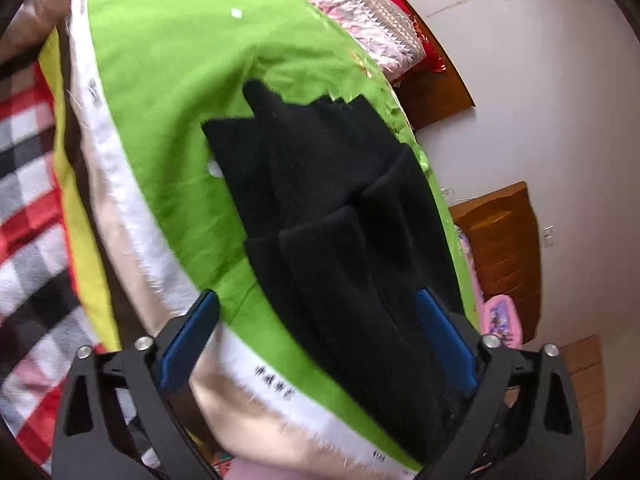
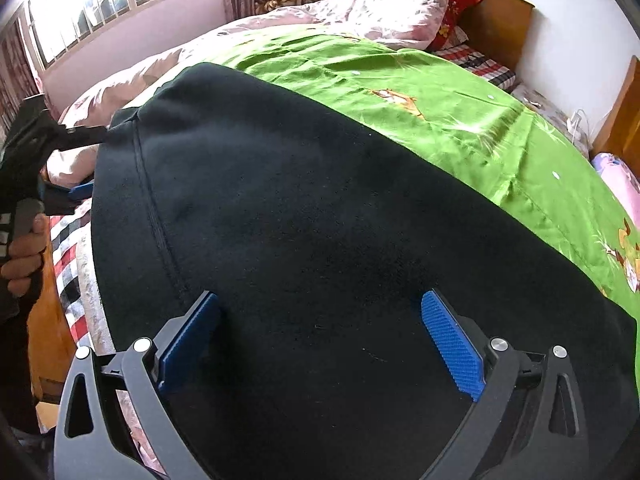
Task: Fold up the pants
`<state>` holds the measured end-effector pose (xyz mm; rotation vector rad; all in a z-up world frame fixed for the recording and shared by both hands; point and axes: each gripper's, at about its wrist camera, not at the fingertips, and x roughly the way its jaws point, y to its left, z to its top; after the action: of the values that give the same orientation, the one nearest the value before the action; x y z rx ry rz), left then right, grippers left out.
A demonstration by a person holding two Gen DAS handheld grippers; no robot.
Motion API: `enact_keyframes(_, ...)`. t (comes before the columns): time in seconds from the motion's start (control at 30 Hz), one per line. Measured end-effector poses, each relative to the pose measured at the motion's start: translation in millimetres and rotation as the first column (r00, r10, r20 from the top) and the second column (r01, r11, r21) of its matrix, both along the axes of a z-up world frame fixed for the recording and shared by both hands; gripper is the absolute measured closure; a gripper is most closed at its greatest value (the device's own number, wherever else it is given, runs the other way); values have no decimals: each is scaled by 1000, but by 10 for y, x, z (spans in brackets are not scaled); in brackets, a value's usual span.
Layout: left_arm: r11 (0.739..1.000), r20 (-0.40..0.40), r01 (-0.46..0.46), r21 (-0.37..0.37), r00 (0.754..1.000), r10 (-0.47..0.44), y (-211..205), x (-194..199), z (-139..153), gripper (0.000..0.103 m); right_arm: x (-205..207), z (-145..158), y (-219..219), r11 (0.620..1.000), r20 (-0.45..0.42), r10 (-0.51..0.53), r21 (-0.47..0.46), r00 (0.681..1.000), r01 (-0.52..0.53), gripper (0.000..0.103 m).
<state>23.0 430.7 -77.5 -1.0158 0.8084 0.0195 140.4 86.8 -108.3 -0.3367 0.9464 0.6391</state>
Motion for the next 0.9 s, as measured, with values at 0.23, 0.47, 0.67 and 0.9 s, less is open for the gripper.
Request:
enact_keyframes(0.23,994,-12,-11,111,1000,13,-59,255,25,27,-10,1,-35,1000,5,-1,6,1000,1,5)
enact_keyframes(0.47,949,17,-52,310,999,49,-308,110,324,74,-37,32,-74,1000,20,-14,12,1000,14,5)
enact_keyframes(0.67,840,126,-56,539,992,-14,-945,19,1050,76,-98,216,-372,994,48,-80,85,996,75,5)
enact_keyframes(0.9,648,181,68,758,934,-309,-2426,200,1564,77,-222,665,-1476,919,130,-359,225,924,325,5)
